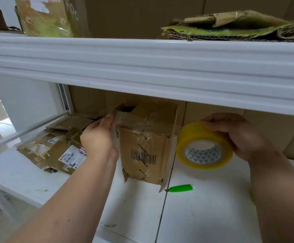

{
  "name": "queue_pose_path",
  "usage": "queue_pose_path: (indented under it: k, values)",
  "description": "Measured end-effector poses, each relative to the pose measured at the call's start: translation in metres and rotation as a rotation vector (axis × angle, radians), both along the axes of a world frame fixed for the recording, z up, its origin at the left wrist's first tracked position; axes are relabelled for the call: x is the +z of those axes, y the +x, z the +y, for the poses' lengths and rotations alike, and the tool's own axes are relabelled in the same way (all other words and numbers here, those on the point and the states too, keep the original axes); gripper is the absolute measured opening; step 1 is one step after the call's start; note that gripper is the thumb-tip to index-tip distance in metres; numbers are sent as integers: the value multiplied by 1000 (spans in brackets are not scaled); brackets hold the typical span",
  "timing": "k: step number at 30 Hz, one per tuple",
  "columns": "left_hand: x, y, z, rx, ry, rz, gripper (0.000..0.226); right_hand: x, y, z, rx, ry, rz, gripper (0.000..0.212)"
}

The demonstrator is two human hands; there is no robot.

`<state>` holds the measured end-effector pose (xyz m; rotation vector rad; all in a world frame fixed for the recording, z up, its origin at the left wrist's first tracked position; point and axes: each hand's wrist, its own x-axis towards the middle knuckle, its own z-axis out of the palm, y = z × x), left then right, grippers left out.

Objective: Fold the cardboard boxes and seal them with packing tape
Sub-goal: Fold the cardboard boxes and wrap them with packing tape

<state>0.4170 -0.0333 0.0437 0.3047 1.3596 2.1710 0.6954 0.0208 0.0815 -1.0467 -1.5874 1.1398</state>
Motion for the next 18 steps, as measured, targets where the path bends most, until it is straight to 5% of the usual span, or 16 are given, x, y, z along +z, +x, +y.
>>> queue_pose_path:
  k: [6,18]
  values:
    - [-13,1,1,9,-80,-16,15,-13,1,15,0,-47,-81,21]
    - [-24,-3,5,-113,-233,21,20,-41,-25,11,46,-54,-267,17]
